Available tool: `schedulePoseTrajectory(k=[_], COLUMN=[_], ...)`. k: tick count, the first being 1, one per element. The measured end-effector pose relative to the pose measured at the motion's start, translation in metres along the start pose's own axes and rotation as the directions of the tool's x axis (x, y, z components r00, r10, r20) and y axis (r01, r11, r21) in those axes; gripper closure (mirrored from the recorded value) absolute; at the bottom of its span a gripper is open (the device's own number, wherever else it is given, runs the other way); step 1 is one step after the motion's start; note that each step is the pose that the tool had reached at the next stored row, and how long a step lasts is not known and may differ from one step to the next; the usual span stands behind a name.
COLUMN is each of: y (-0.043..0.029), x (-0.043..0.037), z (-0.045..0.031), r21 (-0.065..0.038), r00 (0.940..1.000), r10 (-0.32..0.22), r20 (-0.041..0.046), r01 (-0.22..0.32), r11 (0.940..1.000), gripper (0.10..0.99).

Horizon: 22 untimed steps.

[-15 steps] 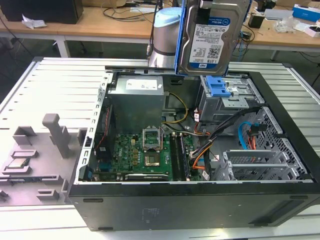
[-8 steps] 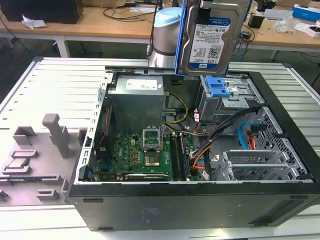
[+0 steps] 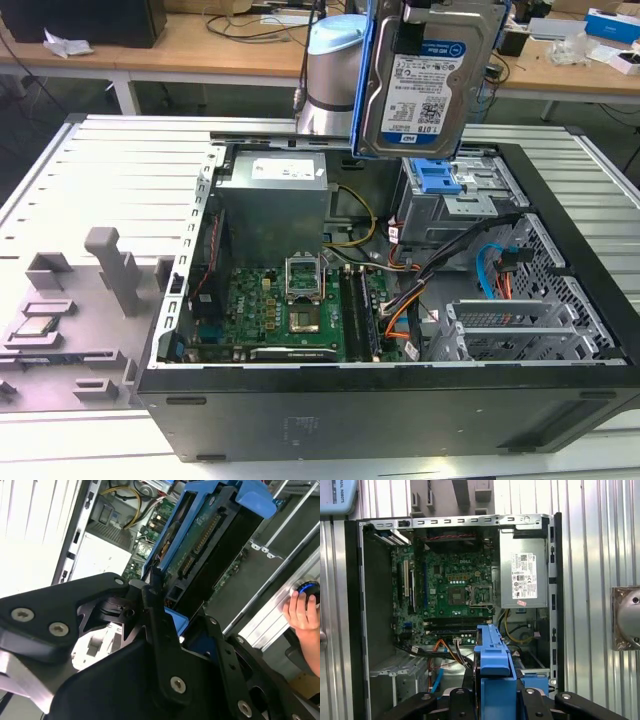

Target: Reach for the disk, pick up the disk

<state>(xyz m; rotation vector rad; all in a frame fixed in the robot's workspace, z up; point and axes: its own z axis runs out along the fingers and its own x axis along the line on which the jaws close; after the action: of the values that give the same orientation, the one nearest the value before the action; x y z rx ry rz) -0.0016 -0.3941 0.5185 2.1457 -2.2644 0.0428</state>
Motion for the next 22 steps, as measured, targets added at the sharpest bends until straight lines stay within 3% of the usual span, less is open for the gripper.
schedulePoseTrajectory(k=[9, 13, 22], y=[-0.0012, -0.002, -0.0033], x=[0.0222, 0.0368, 0.0607], z=[0.001, 0.0016, 0.0027], r21=[0.0, 0.0, 0.0], r00=[1.0, 1.0, 1.0], r10=[0.0, 0.0, 0.0], r20=[0.0, 0.0001, 0.0001], r01=[0.0, 0.0, 0.0], r11=[1.0, 1.0, 1.0], gripper=[0.718, 0.718, 0.718])
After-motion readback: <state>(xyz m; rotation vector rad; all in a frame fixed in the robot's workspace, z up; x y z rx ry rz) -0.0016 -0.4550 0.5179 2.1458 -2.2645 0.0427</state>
